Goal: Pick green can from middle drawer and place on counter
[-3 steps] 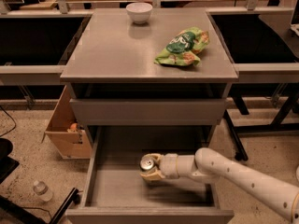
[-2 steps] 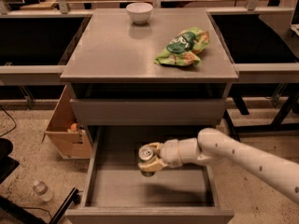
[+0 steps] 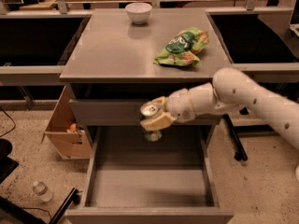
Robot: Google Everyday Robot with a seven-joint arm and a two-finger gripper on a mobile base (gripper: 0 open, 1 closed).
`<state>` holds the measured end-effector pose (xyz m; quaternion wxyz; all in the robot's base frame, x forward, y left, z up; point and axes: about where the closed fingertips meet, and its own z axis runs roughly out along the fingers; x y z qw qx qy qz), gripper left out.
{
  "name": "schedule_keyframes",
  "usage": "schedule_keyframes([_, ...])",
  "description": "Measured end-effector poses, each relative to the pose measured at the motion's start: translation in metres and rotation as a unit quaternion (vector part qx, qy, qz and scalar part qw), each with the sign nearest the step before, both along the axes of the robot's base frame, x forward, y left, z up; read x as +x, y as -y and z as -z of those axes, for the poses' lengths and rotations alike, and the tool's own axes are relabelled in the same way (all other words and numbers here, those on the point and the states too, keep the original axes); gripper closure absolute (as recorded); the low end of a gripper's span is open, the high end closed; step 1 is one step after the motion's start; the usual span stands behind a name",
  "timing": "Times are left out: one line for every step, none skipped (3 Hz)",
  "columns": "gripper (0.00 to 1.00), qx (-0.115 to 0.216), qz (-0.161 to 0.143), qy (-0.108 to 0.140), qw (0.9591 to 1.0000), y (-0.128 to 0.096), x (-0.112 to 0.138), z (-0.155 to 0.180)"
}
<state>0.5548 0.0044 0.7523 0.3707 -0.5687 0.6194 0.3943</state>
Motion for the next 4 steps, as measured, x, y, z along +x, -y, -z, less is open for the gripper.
schedule_keyframes([1.0,-0.009,0.02,0.014,0.9997,0.005,0.015,-0.073])
schedule_keyframes([1.0,-0.003,0.038,0.041,0.9984,0.008,0.02,-0.125])
schedule_keyframes([1.0,-0.003,0.038,0.041,0.9984,0.008,0.02,-0.125])
schedule_keyframes([1.0,-0.009,0.039,0.046,0.9982,0.006,0.041,-0.146])
